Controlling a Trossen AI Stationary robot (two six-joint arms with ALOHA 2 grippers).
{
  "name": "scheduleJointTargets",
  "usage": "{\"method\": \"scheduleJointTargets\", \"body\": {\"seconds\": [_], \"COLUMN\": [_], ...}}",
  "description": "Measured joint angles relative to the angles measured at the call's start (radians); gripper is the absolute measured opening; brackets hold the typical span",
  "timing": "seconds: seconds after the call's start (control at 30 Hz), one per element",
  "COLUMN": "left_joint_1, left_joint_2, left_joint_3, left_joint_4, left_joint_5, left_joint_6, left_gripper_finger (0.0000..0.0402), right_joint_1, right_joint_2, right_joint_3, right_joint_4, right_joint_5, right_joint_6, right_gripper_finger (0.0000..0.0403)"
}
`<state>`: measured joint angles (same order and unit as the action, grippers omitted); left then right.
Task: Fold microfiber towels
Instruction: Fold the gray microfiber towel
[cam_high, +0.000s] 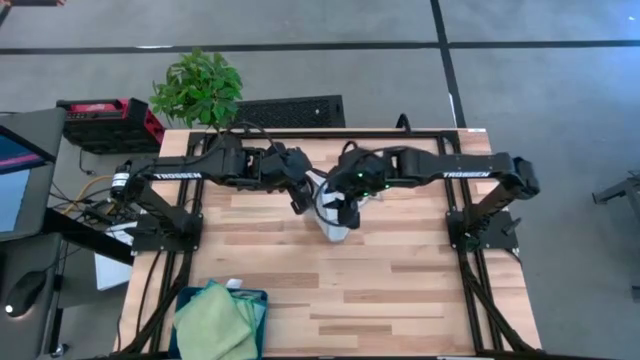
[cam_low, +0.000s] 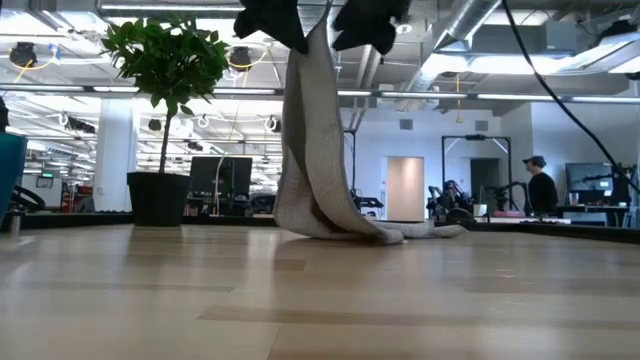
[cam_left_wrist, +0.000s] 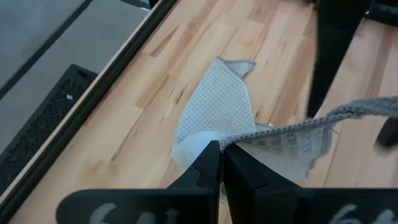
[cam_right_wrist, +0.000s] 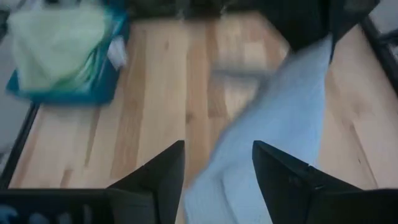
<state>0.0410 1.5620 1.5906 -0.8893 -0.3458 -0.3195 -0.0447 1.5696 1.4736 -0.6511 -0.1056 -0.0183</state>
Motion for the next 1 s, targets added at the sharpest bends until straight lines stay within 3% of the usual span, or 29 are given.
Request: {"method": "scheduleJointTargets", "body": {"seconds": [0.6,1.0], "left_joint_1": [-0.003,-0.003], "left_joint_2": [0.000,0.000], "left_joint_3": [0.003,0.160], "left_joint_4": [0.021,-0.050], "left_joint_5": [0.035,0.038], "left_joint_6": [-0.002,-0.019], "left_gripper_finger": [0.0000,0.0000], "right_joint_1": [0.014,0.019], "right_joint_2": [0.132,0.171], "right_joint_3": [0.003,0.002], "right_joint_4": [0.081,0.077], "right_joint_5": [0.088,0.138], "right_joint_6": [0.126,0.158], "right_gripper_finger": [0.0181,0.0143]}}
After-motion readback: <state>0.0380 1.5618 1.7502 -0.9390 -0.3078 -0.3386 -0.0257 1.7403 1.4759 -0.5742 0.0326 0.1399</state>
